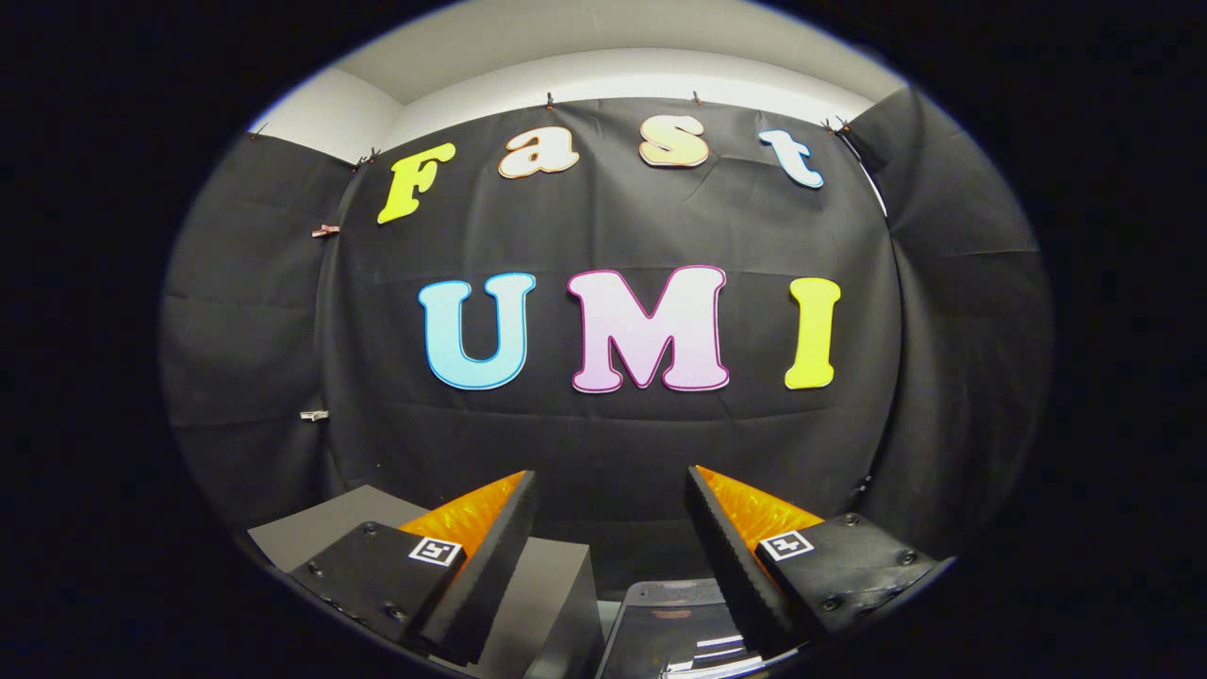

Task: Put the clothes into the washing machine and then close the washing machine lid.

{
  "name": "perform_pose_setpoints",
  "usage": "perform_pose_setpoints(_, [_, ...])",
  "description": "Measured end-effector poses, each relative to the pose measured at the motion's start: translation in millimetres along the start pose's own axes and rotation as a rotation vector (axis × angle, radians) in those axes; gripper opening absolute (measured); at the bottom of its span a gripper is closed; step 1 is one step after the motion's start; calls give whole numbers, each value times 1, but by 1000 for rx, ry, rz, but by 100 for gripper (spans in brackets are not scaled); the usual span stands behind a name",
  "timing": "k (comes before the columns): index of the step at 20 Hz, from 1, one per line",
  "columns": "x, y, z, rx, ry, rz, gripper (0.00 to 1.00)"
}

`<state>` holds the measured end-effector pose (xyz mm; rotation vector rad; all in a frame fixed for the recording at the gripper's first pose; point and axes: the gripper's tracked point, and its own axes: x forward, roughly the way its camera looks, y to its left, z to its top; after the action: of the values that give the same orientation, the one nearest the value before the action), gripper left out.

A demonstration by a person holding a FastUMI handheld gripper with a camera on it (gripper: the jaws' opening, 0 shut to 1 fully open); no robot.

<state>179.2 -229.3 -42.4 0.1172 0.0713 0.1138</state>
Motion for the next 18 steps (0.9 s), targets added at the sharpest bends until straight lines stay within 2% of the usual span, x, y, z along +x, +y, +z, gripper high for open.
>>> perform_pose_setpoints(18, [8, -4, 3, -2, -10, -21, 99])
